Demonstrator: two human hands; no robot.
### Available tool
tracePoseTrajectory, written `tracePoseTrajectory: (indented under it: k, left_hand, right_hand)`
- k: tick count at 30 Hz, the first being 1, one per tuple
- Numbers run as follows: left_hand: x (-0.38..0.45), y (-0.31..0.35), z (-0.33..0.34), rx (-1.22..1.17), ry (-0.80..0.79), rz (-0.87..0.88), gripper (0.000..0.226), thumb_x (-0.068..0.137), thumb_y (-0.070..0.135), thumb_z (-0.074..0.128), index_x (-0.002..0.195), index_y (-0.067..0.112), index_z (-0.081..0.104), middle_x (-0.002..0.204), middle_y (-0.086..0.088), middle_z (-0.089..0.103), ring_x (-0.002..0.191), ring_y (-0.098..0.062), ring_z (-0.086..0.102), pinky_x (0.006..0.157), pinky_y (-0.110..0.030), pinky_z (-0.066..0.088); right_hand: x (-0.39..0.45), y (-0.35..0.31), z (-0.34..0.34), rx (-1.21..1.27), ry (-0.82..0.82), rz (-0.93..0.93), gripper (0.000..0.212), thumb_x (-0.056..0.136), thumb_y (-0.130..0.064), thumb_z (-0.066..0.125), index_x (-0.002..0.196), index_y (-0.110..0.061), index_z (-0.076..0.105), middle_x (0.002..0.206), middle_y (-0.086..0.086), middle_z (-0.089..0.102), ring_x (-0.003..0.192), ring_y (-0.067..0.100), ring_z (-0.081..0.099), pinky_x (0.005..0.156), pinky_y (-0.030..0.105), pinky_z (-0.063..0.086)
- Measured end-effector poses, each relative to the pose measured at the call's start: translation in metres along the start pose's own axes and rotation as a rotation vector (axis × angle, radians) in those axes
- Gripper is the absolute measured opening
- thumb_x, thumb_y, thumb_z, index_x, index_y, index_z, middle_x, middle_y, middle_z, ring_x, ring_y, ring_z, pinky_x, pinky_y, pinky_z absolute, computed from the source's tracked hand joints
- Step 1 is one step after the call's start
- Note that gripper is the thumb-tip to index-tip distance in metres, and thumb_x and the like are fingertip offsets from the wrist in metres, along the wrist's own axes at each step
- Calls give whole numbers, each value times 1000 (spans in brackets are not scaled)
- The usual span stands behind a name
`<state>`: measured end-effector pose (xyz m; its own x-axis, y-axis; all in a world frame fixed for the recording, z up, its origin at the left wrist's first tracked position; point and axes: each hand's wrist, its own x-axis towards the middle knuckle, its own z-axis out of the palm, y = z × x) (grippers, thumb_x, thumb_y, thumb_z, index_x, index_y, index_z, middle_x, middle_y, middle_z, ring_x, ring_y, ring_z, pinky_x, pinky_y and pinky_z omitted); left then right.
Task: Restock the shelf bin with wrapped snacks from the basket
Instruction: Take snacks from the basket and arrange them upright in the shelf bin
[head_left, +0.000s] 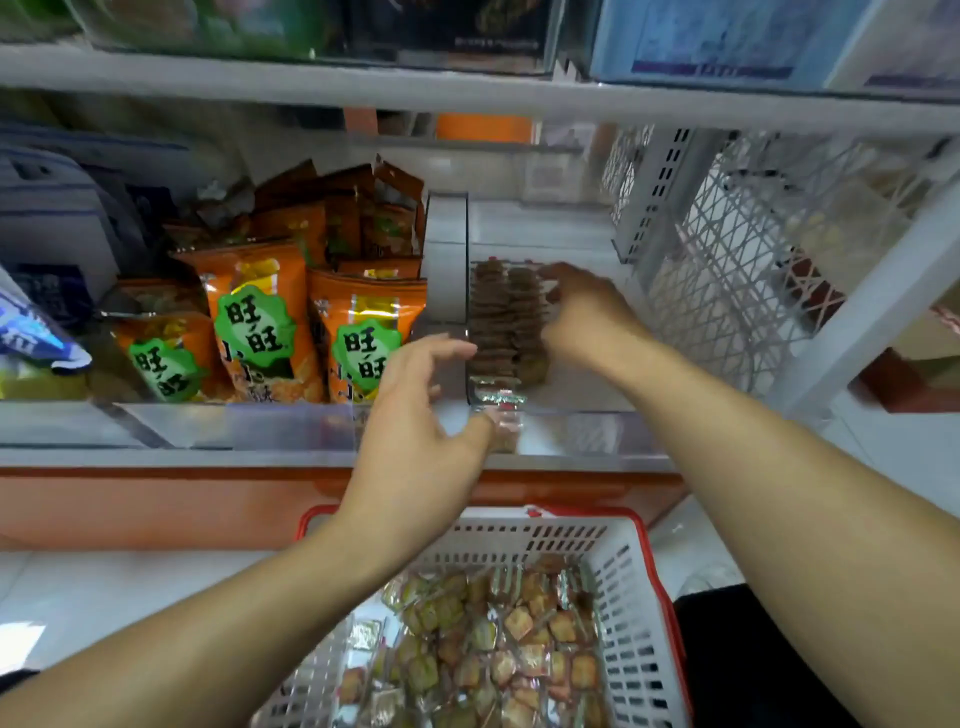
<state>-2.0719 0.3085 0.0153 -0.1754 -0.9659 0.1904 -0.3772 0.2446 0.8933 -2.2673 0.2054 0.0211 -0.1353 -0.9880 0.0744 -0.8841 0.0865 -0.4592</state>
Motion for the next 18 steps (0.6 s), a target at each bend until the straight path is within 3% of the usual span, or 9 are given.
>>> tracePoseTrajectory:
  k: [3,5,7,9,12,15,18]
  left_hand:
    - [-13,-1,-7,27,-5,76,27,88,12,73,96,31,56,93,10,65,86,-3,60,76,-14,46]
    - [-23,-8,-10,144,-225,18,21,87,19,72,87,31,54,76,10,64,68,-3,59,61,-17,46]
    - [-33,-25,-12,483,-559,-77,16,86,31,71,90,32,55,80,13,66,77,-7,64,67,-26,52]
    - [-46,-49,-9,850,-898,-126,25,88,41,68,110,33,57,107,10,69,104,-17,64,82,-32,52]
    - [-65,-91,8,1021,-1230,-196,51,93,40,66,139,26,50,133,0,62,119,-25,59,83,-31,44]
    - [-81,-138,35,847,-1226,-342,53,92,31,68,142,21,51,133,-4,64,118,-27,60,89,-32,49]
    - [-99,-183,56,740,-1100,-443,41,91,25,65,130,20,59,127,-4,67,112,-26,62,89,-31,50]
  right_hand:
    - [-31,-19,-10,214,269,-234,27,81,-13,58,101,-27,69,91,-11,70,84,11,66,81,34,57]
    - [-65,-21,-3,224,318,-469,19,80,-10,59,89,-23,70,84,-11,65,76,8,60,73,36,54]
    - [-102,-13,12,196,258,-605,15,78,-9,59,84,-20,69,84,-6,63,73,15,58,67,38,52]
    - [-128,3,36,167,83,-631,14,79,-9,62,86,-19,69,87,-5,63,76,17,60,67,38,52]
    - [-159,29,88,-147,-450,-502,17,89,-19,59,103,-28,65,105,-7,68,95,17,63,75,36,54]
    - [-195,68,146,-277,-896,-249,23,90,-15,61,111,-26,61,110,2,66,99,24,62,73,29,44]
    - [-230,101,194,-360,-1107,-144,26,84,-20,69,108,-23,58,108,5,64,95,27,60,76,34,50]
